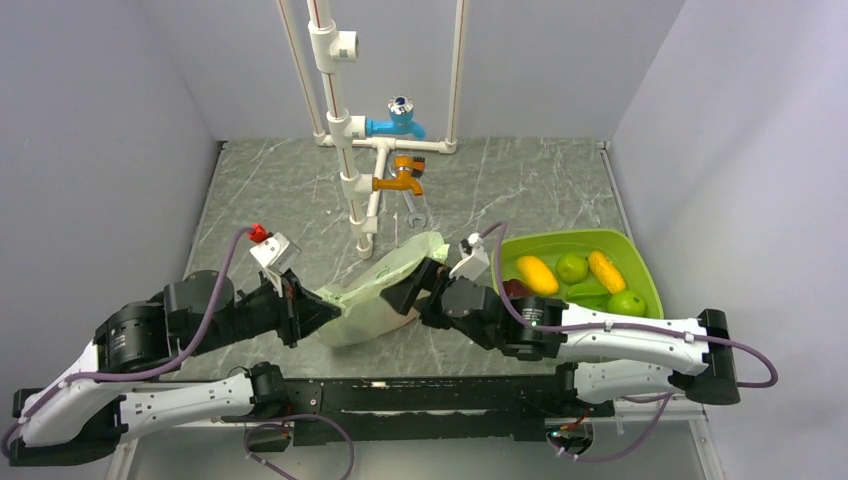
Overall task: Take the fake fruits out of the plastic bag
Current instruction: Adjust the plastic bag at the center of the board.
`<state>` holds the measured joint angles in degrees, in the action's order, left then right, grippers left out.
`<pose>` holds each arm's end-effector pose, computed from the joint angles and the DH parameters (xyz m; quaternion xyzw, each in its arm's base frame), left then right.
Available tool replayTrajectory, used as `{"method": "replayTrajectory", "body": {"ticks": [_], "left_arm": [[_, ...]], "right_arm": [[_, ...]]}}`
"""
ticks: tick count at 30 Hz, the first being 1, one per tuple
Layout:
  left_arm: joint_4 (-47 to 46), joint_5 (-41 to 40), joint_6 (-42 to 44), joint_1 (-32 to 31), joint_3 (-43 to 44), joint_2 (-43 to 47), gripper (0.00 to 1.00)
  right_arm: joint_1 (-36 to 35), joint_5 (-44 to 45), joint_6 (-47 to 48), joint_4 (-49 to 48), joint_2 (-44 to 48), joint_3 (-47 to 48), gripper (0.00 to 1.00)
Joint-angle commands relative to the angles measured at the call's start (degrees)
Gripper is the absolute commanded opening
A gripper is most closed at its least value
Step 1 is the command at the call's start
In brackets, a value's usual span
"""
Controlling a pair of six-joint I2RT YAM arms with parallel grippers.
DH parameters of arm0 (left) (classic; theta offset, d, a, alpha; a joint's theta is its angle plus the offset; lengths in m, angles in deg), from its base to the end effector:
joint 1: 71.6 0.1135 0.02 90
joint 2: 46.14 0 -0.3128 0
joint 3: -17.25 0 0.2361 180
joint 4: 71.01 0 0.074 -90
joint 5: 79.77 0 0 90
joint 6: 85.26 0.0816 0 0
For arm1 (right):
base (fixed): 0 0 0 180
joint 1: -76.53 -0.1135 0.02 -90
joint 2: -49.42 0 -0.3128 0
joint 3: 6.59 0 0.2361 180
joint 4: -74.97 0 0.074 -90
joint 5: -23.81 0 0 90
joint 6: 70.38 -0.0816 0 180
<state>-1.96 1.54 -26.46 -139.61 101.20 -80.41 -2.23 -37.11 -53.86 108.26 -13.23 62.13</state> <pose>0.0340 -0.0512 0.4184 0.2153 0.7858 -0.3989 0.4206 0.0857 0.2279 0.3498 0.0926 0.8314 0.4380 0.3290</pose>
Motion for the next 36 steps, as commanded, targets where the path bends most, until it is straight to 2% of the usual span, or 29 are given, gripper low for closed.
{"method": "replayTrajectory", "body": {"ticks": [1, 5, 9, 14, 17, 20, 25, 32, 33, 35, 36], "left_arm": [[-2.2, 2.45, -1.58, 0.16, -0.24, 1.97, 0.0], [-4.71, 4.24, -1.78, 0.15, -1.55, 2.99, 0.0], [-5.67, 5.93, -1.69, 0.16, -1.55, 2.25, 0.0], [-3.84, 4.25, -2.29, 0.16, -1.4, 1.47, 0.0], [-3.68, 3.44, -2.55, 0.16, -1.81, 1.92, 0.0], [-3.13, 2.24, -2.51, 0.16, -1.97, 2.62, 0.0], [-1.45, 0.72, -2.62, 0.16, -1.56, 3.75, 0.0], [0.05, -2.15, -3.68, 0.16, -1.12, 4.0, 0.0], [0.0, -2.23, -3.7, 0.16, -1.19, 4.02, 0.0], [-0.05, -1.92, -3.72, 0.2, -0.88, 3.95, 0.0], [-0.01, -1.61, -3.76, 0.16, -0.75, 3.84, 0.0]], "right_arm": [[3.68, 6.77, -6.06, -4.6, 1.87, -0.92, 0.86], [4.23, 7.05, -4.59, -4.17, -0.62, 1.32, 0.85], [4.25, 8.08, -5.02, -2.38, -3.16, 2.92, 0.75], [4.21, 6.32, -0.05, -8.3, -2.79, 0.35, 0.75], [4.23, 6.97, -1.14, -7.03, -2.04, -0.32, 0.69], [4.22, 4.23, 5.14, -11.5, -1.08, -1.52, 0.71], [4.18, 1.75, 6.87, -8.67, -0.38, -0.06, 0.75], [4.16, -3.78, 9.48, -14.54, 0.39, -3.54, 0.74], [4.16, -4.18, 9.67, -15.24, 0.09, -3.5, 0.73], [4.16, -4.44, 9.02, -14.67, -1.22, -2.71, 0.59], [4.17, -4.23, 8.25, -13.26, -2.1, -2.03, 0.56]]}}
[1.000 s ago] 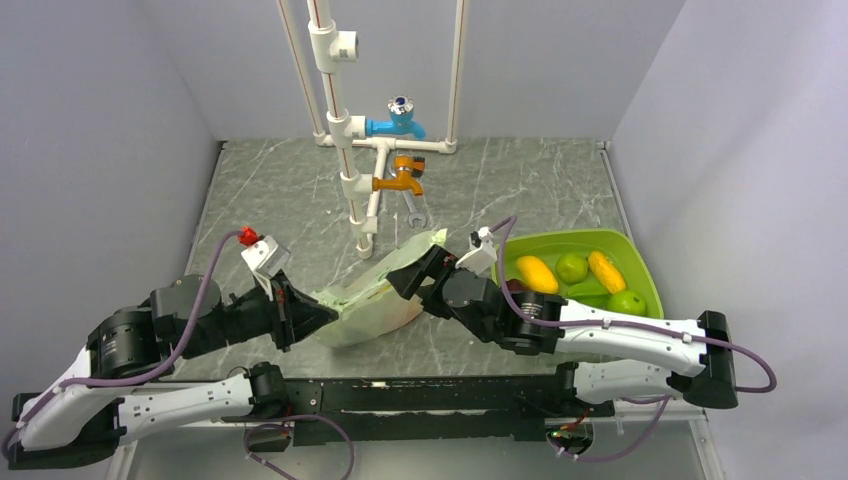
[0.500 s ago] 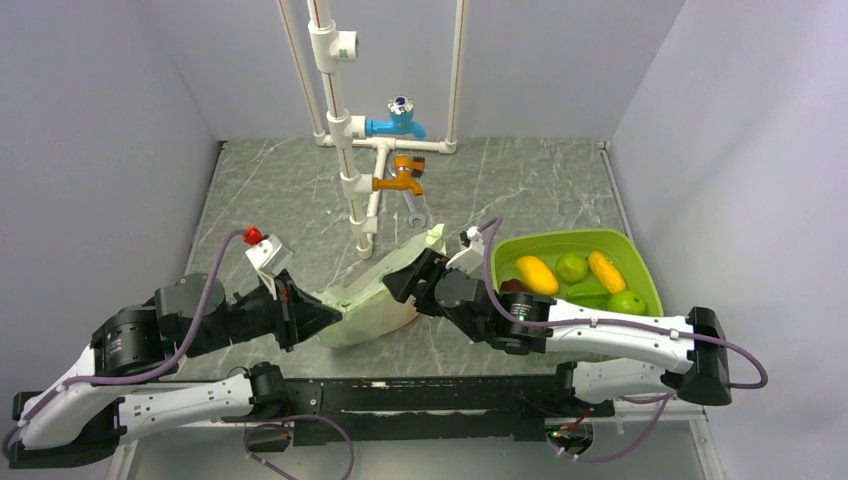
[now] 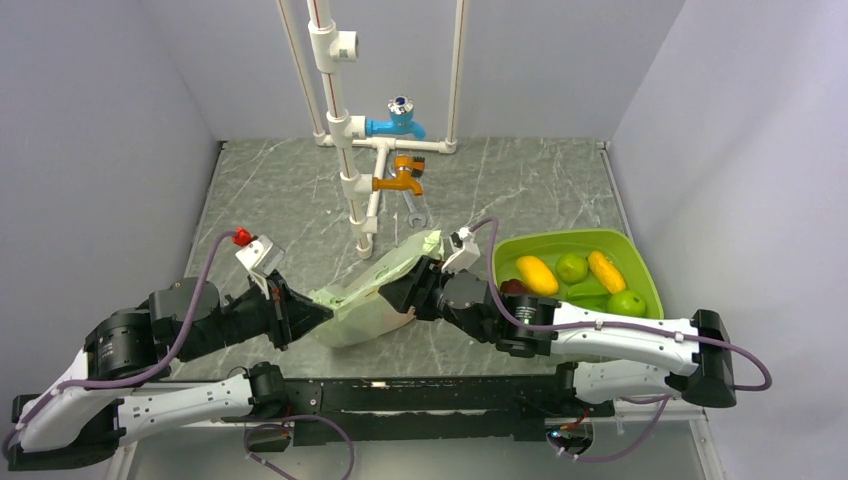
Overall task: Take the fake fruits out of the plastic bag
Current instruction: Adjust the plastic bag at the center of the board.
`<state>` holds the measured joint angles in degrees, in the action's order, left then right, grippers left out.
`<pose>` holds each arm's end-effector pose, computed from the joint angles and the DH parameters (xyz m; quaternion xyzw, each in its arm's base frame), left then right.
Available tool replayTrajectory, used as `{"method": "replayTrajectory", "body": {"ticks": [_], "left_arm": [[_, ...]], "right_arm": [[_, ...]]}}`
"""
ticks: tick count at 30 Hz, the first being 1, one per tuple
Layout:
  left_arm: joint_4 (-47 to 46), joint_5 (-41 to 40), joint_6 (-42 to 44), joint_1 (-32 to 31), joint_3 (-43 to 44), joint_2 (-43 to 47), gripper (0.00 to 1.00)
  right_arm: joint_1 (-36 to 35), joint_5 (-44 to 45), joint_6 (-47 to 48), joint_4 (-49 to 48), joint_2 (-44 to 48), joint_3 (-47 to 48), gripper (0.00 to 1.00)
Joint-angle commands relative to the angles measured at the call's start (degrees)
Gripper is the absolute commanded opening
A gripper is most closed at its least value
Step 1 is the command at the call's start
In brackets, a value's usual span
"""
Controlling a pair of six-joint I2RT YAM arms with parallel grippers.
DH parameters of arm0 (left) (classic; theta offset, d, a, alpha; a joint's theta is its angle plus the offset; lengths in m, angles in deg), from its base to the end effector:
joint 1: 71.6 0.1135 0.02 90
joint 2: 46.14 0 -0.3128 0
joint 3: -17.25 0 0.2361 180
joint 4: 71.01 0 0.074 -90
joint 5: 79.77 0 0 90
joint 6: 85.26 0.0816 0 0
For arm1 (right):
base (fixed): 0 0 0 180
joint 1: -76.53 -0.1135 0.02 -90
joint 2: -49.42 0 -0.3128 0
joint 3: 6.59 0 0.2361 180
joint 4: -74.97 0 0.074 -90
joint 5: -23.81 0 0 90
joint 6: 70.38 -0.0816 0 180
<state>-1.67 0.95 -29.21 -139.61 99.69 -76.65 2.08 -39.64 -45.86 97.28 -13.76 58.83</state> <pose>0.0285 -0.0355 0.4119 0.1895 0.7821 -0.4173 0.4221 0.1029 0.2338 0.3514 0.0688 0.8055 0.4595 0.3679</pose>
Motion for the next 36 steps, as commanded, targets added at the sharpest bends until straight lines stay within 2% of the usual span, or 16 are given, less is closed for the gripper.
{"method": "replayTrajectory", "body": {"ticks": [1, 6, 10, 14, 20, 23, 25, 26, 29, 30, 32, 33, 36], "left_arm": [[-0.41, -0.66, -0.95, 0.16, 0.95, 0.07, 0.0], [-1.34, 1.62, -0.66, 0.16, 0.51, 0.11, 0.0], [-1.93, 3.78, -0.29, 0.16, 0.29, -0.55, 0.0], [-3.19, 7.46, 0.84, 0.11, -0.07, -1.57, 0.0], [-3.81, 9.56, 1.66, 0.16, -0.43, -3.06, 0.0], [-5.29, 11.27, 2.26, 0.16, -0.74, -3.52, 0.0], [-5.03, 12.07, 2.67, 0.16, -0.27, -4.19, 0.0], [-4.23, 12.07, 2.89, 0.16, 0.21, -4.67, 0.05], [1.51, 8.47, 2.34, 0.16, 3.23, -6.16, 0.46], [4.0, 4.81, 2.12, 0.16, 4.88, -6.8, 0.64], [8.86, 0.39, 3.19, 0.16, 9.6, -8.63, 0.96], [10.74, -1.16, 4.41, 0.16, 13.01, -10.22, 0.99], [16.7, -4.38, 8.24, 0.16, 25.04, -17.74, 0.99]], "right_arm": [[-0.09, -1.29, -0.27, -1.35, -2.44, 1.88, 0.56], [1.34, -2.27, -1.16, -3.52, -4.82, 2.06, 0.57], [4.1, -3.51, -5.35, -1.05, -6.14, 2.07, 0.57], [6.0, -4.72, -6.0, -3.87, -5.85, 0.6, 0.57], [6.17, -3.6, -5.51, -3.82, -6.26, 1.35, 0.63], [6.16, -3.18, -7.29, -1.93, -8.56, 2.1, 0.58], [6.16, -3.34, -6.73, -1.38, -10.32, 2.78, 0.45], [6.11, -3.44, -6.28, -1.48, -10.93, 2.9, 0.35], [6.14, -3.18, -3.96, -1.34, -11.21, 2.87, 0.08], [6.15, -3.25, -2.03, -1.51, -10.86, 2.64, 0.02], [6.03, -4.86, 2.03, -2.56, -9.53, 1.95, 0.0], [6.02, -6.5, 4.79, -3.9, -9.04, 1.42, 0.0], [6.01, -9.92, 8.91, -6.44, -7.45, -0.69, 0.0]]}}
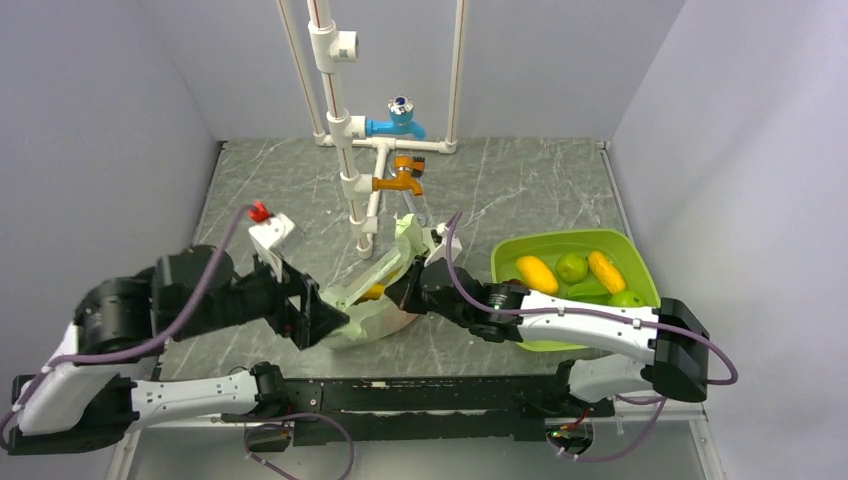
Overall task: Take the fake fruits out of the plastic bag
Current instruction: Adjust the plastic bag at the center of the board.
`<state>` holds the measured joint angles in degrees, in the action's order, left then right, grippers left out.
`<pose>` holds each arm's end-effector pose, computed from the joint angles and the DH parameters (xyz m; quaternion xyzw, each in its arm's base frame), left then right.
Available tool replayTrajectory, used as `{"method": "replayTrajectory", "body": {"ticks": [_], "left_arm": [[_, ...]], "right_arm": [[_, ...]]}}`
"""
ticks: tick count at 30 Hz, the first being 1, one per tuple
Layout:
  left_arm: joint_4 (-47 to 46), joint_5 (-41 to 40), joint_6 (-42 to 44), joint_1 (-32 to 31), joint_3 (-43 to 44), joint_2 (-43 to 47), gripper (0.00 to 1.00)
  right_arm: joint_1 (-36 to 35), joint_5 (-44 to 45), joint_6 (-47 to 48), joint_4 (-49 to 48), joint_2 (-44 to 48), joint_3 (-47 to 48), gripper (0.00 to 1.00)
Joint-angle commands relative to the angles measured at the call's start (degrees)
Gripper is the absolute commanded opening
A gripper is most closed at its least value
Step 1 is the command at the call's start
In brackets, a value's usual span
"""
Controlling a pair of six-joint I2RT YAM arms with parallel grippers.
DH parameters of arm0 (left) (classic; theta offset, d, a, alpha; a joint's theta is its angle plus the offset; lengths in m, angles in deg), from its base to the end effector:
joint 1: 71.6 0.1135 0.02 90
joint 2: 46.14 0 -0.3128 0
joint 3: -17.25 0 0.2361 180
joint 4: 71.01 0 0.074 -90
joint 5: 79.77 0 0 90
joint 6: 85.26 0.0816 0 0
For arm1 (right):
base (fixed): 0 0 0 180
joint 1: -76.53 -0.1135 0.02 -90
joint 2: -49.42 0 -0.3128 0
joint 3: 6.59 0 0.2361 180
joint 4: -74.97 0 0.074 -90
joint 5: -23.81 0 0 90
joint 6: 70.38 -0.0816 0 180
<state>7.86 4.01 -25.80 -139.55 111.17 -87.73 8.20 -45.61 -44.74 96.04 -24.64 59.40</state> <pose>0.0341 -0.0607 0.4387 0.2453 0.8136 -0.3677 0.3778 0.1371 0.2675 0.3079 0.0610 0.8510 0.3947 0.3410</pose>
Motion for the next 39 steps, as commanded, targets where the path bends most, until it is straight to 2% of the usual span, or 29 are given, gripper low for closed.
{"method": "replayTrajectory", "body": {"ticks": [1, 3, 6, 13, 19, 21, 25, 27, 28, 29, 35, 39], "left_arm": [[9.02, -8.94, 5.62, 0.09, 16.82, -9.5, 0.99], [11.11, -11.72, 6.73, 0.11, 20.22, -13.88, 0.99], [10.48, -11.93, 8.07, 1.59, 18.27, -18.55, 0.99], [1.69, -6.44, 7.87, 3.61, 4.77, -20.54, 0.99], [-5.55, -7.34, 6.88, 3.67, -4.49, -20.06, 0.99], [-4.18, -11.98, 5.67, 3.84, -4.65, -21.12, 0.9], [-3.23, -18.65, 3.55, 5.16, -5.38, -21.39, 0.6], [-2.54, -21.2, 2.84, 7.06, -6.17, -20.78, 0.29], [-1.77, -22.43, 2.24, 8.13, -6.53, -20.29, 0.09], [-0.61, -23.66, 1.39, 9.15, -6.71, -19.59, 0.0], [1.23, -28.11, 0.58, 13.63, -7.19, -9.41, 0.0], [5.09, -35.86, -0.06, 16.75, -4.54, -3.91, 0.0]], "right_arm": [[-0.05, -4.66, 8.32, -5.87, 4.01, -2.2, 0.0], [-0.05, -5.9, 9.08, -8.39, 5.2, -3.84, 0.0], [-0.14, -6.44, 8.83, -9.32, 6.99, -5.35, 0.0], [-0.08, -5.85, 9.19, -8.42, 10.21, -6.79, 0.0], [-0.05, -7.26, 9.84, -9.12, 10.03, -6.88, 0.0], [-0.12, -8.43, 10.3, -9.65, 9.67, -6.88, 0.0], [-0.14, -12.18, 11.09, -10.69, 9.27, -7.65, 0.0], [-0.18, -14.23, 12.2, -12.09, 9.26, -8.66, 0.0], [-0.38, -15.05, 12.9, -12.37, 9.21, -9.1, 0.0], [-0.46, -16.13, 13.97, -12.52, 9.22, -9.41, 0.0], [-2.15, -17.89, 19.24, -8.92, 7.8, -9.67, 0.0], [-1.41, -18.08, 20.54, -7.44, 2.74, -6.29, 0.0]]}}
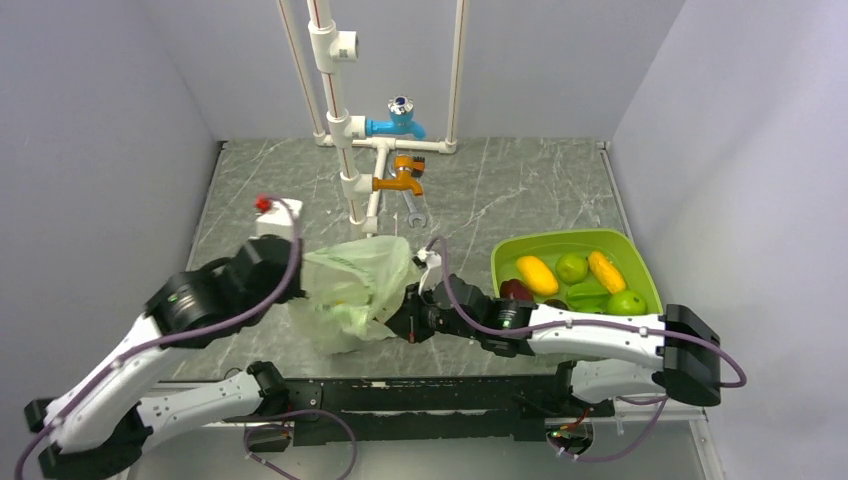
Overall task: Take the fake fruits out of the plastic bag
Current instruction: Adjust the plastic bag at the center of the board.
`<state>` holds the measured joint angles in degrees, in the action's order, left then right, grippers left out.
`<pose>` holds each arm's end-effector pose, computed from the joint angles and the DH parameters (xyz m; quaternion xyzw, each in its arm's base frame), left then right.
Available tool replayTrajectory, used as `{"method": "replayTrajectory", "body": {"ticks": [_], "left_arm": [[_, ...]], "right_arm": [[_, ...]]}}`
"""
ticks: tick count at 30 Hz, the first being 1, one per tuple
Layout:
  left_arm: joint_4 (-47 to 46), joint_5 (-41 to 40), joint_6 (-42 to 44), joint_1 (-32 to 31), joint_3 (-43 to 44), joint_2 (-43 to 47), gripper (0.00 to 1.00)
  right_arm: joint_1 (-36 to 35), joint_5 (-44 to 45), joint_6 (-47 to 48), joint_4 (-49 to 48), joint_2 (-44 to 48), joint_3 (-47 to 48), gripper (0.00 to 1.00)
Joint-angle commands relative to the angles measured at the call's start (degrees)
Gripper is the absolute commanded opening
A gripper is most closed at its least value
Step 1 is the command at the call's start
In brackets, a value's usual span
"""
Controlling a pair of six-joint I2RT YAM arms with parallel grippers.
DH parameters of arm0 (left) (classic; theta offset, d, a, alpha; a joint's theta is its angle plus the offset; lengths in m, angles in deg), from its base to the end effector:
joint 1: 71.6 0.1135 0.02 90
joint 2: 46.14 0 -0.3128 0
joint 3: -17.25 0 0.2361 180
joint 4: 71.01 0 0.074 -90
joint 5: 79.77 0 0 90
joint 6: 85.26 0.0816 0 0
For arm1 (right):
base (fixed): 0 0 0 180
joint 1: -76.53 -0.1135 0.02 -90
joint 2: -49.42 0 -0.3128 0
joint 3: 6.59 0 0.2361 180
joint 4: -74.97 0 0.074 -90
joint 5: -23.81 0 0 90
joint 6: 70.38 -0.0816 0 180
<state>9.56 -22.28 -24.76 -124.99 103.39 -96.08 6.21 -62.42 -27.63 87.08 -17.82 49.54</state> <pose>0.1016 -0.0632 0.3925 0.0770 0.8882 -0.0530 0.4498 0.0972 0.2557 0.2952 -0.1491 0.8213 0.4562 0.3085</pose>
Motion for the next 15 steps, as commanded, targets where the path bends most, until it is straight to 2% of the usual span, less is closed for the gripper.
{"method": "replayTrajectory", "body": {"ticks": [1, 5, 9, 12, 15], "left_arm": [[3.57, -11.18, -0.31, 2.65, 3.88, 5.28, 0.0], [7.85, -16.72, 1.43, 4.89, 9.8, 4.56, 0.0], [10.85, -18.5, 2.86, 5.96, 15.07, 2.28, 0.0], [7.99, -14.52, 4.79, 6.0, 13.68, 3.76, 0.0], [0.63, -4.3, 6.66, 5.96, 6.48, 7.59, 0.0]], "right_arm": [[1.34, -1.87, 3.72, 1.54, -6.11, 5.3, 0.0], [4.28, -9.0, 5.7, 0.16, -14.63, 14.08, 0.0], [5.24, -10.11, 9.71, 5.53, -20.76, 24.82, 0.0], [6.79, -9.26, 11.5, 6.14, -20.47, 25.89, 0.0], [9.11, -7.94, 11.96, 6.82, -18.5, 22.49, 0.0]]}}
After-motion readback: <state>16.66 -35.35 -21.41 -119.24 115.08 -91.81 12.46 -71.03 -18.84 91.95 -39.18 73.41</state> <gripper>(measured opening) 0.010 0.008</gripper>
